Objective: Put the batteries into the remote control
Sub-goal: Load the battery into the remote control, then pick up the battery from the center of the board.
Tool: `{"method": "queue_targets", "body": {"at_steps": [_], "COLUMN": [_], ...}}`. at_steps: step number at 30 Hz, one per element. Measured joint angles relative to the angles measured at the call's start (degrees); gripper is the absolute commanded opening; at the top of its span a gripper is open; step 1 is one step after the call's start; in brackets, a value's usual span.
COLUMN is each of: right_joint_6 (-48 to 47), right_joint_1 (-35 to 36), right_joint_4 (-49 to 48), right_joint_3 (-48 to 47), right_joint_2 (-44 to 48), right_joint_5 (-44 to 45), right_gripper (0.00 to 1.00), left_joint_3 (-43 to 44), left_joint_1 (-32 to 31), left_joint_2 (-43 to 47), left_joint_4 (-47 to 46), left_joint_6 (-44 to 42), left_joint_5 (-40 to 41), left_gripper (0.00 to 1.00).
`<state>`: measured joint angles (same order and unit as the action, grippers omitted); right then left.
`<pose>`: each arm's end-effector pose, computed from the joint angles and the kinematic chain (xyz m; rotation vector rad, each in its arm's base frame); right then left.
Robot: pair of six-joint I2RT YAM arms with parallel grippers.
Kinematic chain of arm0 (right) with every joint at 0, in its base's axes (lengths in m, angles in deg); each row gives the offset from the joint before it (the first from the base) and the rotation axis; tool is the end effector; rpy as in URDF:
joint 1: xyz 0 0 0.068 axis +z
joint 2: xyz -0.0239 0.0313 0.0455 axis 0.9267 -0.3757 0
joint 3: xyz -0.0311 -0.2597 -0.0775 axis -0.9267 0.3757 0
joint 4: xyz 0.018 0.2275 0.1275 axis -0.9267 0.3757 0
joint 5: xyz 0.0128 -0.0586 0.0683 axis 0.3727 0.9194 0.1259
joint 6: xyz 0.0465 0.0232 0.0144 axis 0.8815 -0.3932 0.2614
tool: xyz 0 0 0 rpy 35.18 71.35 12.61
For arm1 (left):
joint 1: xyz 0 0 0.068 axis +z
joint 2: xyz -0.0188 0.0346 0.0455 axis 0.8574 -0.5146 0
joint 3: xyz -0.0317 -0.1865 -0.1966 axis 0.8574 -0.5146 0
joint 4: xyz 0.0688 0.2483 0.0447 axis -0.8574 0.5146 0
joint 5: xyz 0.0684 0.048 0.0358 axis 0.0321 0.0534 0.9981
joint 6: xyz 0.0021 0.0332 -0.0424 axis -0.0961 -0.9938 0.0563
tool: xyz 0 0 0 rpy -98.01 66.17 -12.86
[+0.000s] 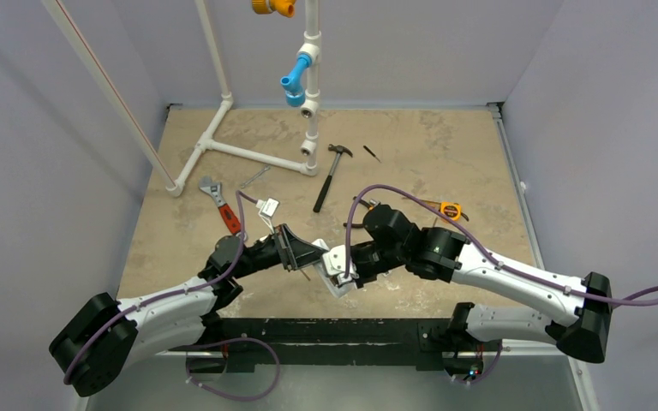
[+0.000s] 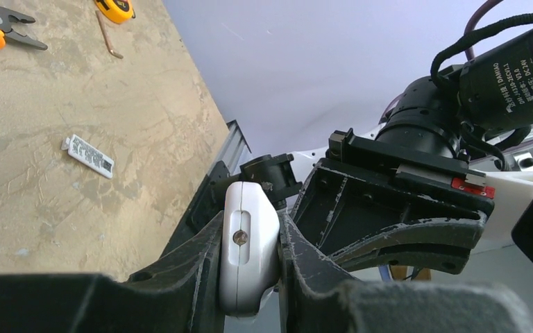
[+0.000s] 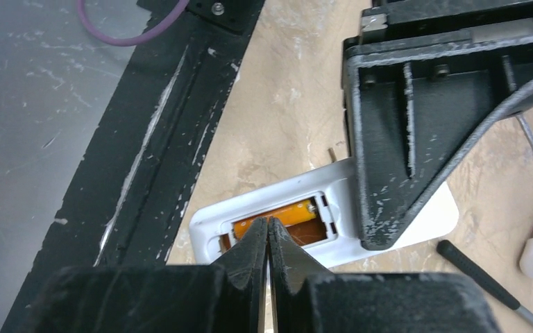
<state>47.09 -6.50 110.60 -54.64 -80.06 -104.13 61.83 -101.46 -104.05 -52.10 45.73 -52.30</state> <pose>0.0961 0.2133 0.3047 -1.9071 1.2111 0.7827 0.1301 -0.1408 0.2101 0.0228 1.8110 -1.8623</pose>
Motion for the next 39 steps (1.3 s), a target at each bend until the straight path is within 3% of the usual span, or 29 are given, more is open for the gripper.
{"method": "queue_targets", "body": {"at_steps": [14,21,25,29,34,39], "right_joint_6": [3.67,10.95,18.82,29.11,44.04,56.39], "right_joint_1": [-0.04,-2.1,-10.51,-18.91,-25.73,-36.35], "right_joint_4": [-3.43,-11.72,-17.42,-20.26,-17.81,-13.27], "right_joint_3": [0.13,4.04,5.09,6.23,5.33,4.31], "right_joint_2": [0.28,8.9,9.88,8.46,2.99,-4.52], "right_joint_5": [2.73,4.68,7.67,18.49,34.95,40.3], "right_gripper": [0.0,0.11,0.26,0.35,0.36,0.38], "left_joint_3": [0.0,-0.07,-0.52,-0.48,1.31,2.19], "left_joint_1": [-0.07,-0.09,-0.09,-0.09,-0.07,-0.07], "left_joint_2": [2.67,7.1,9.11,13.27,18.91,20.55], "left_joint_4": [3.82,8.52,11.3,15.74,23.69,27.52], "left_joint_6": [-1.4,-4.02,-4.28,-4.81,-7.28,-8.55], "left_joint_5": [1.95,3.72,4.61,5.14,6.23,6.47], "left_gripper": [0.0,0.0,0.0,0.0,0.0,0.0]}}
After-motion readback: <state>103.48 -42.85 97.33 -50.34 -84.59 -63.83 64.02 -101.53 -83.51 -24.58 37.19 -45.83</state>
